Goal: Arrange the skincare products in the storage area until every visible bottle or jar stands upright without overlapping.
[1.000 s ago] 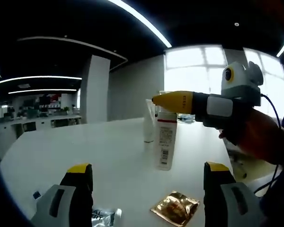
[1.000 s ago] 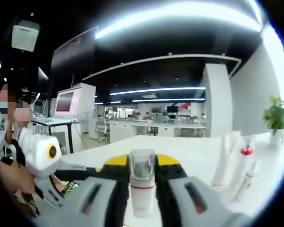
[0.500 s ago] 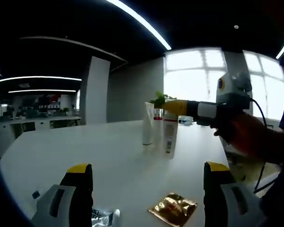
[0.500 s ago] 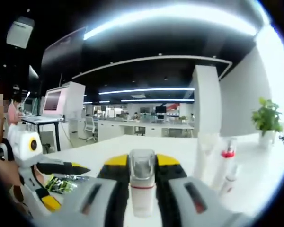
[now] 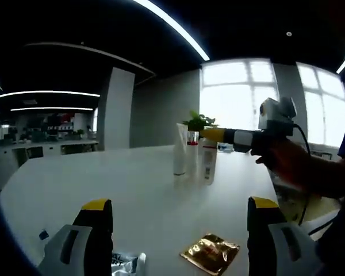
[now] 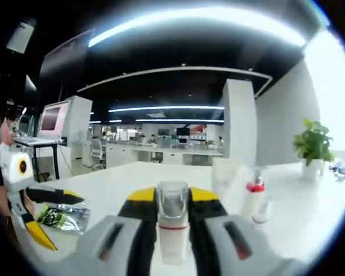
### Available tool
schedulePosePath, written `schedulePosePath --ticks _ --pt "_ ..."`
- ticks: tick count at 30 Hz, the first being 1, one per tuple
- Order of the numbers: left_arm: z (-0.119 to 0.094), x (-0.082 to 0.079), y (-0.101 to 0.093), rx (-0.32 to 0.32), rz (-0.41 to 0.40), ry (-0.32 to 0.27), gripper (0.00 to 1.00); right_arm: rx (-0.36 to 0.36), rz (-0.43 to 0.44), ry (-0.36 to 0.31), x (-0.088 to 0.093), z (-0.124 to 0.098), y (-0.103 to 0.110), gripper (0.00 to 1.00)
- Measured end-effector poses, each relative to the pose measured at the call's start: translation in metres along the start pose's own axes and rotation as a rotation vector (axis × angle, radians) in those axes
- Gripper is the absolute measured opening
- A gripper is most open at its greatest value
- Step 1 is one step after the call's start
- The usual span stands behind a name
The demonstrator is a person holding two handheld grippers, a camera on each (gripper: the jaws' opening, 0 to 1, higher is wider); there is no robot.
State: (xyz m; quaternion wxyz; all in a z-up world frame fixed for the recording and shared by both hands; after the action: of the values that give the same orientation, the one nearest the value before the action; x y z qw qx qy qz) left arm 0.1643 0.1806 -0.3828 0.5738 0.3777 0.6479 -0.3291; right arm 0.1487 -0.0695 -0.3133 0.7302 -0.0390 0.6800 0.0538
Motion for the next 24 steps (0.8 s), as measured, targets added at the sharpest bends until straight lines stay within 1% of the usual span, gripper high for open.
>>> schedulePosePath --ticks 11,13,17,24 --pt "0.001 0.000 0.000 0.003 -0.002 0.014 1.00 0.020 -0.004 -0.008 -0.004 0.002 -0.019 0.18" --pt "0.000 0.000 0.000 0.004 0.001 0.012 1.00 0.025 -0.016 -0.006 -0.004 0.002 -0.018 0.18" --pt "0.001 0.000 -0.001 0.005 -0.002 0.017 1.00 0.025 -0.024 -0.003 -0.003 0.003 -0.021 0.18" --pt "0.000 0.002 -0.002 0.002 0.007 0.016 0.99 0.032 0.000 -0.016 -0.001 0.009 -0.030 0.18"
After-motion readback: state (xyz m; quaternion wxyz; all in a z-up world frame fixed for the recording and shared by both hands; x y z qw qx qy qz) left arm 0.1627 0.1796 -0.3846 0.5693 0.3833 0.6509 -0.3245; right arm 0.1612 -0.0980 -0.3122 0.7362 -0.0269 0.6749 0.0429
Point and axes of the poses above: the point that each gripper's makers call its tool centre point, and the gripper's own axes: z roughly forward along the fingers, y roughly to its left, x roughly out of its underside, the point moved 10 cm from there along -z, roughly backward along the fingers, and after that the axes turned 6 degrees about z, right-handed, at the moved point
